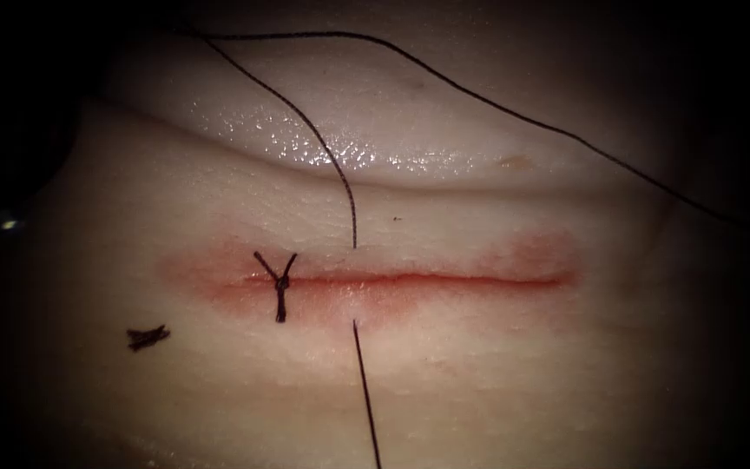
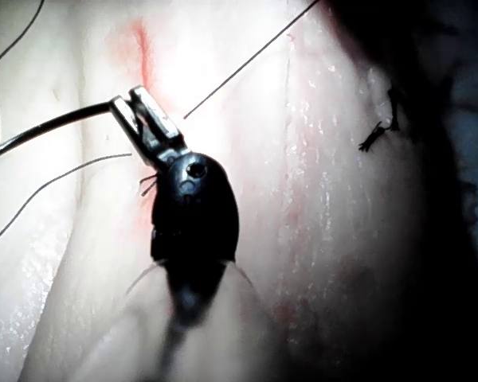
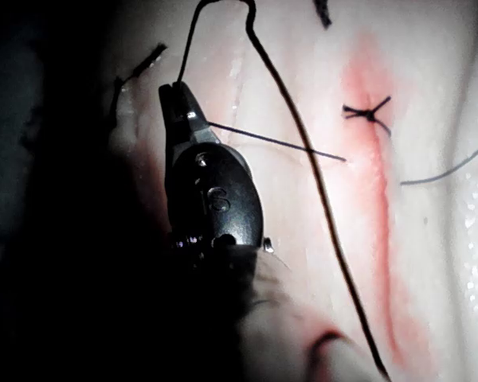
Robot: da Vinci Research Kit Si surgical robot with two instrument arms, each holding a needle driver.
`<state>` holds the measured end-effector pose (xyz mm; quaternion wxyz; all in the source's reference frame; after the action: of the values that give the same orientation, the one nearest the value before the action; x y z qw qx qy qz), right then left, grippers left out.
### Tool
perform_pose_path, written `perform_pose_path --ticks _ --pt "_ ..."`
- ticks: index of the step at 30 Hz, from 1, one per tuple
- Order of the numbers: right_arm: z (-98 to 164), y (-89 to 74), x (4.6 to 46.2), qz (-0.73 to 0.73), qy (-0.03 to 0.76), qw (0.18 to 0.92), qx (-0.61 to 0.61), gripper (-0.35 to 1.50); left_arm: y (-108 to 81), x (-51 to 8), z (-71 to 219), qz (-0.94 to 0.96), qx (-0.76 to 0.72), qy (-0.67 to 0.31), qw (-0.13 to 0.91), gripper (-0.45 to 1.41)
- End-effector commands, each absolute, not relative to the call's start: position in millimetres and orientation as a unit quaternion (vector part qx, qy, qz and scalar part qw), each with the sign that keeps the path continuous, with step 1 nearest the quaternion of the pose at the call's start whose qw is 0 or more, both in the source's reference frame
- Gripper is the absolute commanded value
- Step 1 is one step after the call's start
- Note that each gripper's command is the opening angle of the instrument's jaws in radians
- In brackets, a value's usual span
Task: Wound Closure
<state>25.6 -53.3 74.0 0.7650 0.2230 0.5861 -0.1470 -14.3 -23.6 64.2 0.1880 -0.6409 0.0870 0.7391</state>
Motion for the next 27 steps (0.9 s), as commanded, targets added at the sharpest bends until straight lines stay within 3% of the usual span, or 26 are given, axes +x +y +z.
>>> perform_pose_path --ticks 1,2,3,5,7,14,27 --pt "74 -54.1 26.1 -0.146 0.592 0.761 0.224 -0.35 -24.1 -15.0 65 0.738 -0.642 0.086 0.187 -0.45" --pt "74 -54.0 26.1 -0.139 0.599 0.757 0.221 -0.35 -24.2 -15.2 65 0.739 -0.642 0.085 0.186 -0.45" --pt "74 -53.7 26.2 -0.133 0.604 0.755 0.218 -0.06 -24.2 -15.2 65 0.738 -0.643 0.086 0.186 -0.45" --pt "75 -51.5 26.8 -0.087 0.613 0.764 0.179 1.27 -24.3 -15.4 65 0.737 -0.644 0.085 0.186 -0.45" --pt "76 -49.5 27.2 -0.058 0.618 0.769 0.154 1.42 -24.3 -15.5 65 0.737 -0.644 0.085 0.185 -0.45" --pt "82 -43.9 27.9 -0.023 0.611 0.784 0.103 1.47 -24.6 -15.5 65 0.736 -0.645 0.086 0.184 -0.45" --pt "91 -41.2 30.6 -0.006 0.584 0.81 0.061 1.38 -24.7 -15.5 65 0.736 -0.646 0.086 0.183 -0.45"
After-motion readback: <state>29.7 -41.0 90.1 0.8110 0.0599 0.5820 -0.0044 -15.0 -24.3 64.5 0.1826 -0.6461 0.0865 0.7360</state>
